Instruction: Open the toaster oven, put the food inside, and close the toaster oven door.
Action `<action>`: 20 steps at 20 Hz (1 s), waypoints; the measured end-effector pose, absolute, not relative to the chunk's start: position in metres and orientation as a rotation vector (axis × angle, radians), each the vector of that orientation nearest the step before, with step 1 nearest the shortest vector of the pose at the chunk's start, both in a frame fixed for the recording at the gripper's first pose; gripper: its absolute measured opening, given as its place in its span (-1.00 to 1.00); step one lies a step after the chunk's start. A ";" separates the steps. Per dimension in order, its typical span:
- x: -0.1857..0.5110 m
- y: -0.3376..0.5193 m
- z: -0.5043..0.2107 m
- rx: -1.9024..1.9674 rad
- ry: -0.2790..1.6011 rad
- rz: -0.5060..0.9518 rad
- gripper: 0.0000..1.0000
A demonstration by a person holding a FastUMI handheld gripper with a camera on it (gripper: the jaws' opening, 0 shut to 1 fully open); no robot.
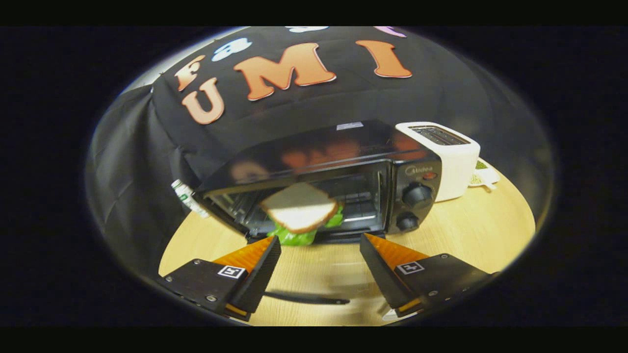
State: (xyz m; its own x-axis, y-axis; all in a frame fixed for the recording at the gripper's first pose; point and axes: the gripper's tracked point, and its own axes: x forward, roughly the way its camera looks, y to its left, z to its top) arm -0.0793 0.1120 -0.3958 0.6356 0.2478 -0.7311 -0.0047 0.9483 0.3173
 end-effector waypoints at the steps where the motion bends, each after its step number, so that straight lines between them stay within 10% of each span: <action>1: -0.093 0.116 -0.392 0.299 0.881 0.169 0.93; 20: -0.213 0.159 -0.482 0.096 1.253 0.225 0.91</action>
State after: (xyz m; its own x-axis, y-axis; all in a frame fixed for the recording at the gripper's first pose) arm -0.2130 0.1590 -0.4821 0.2942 0.2212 -0.9298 -0.1162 0.9739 0.1950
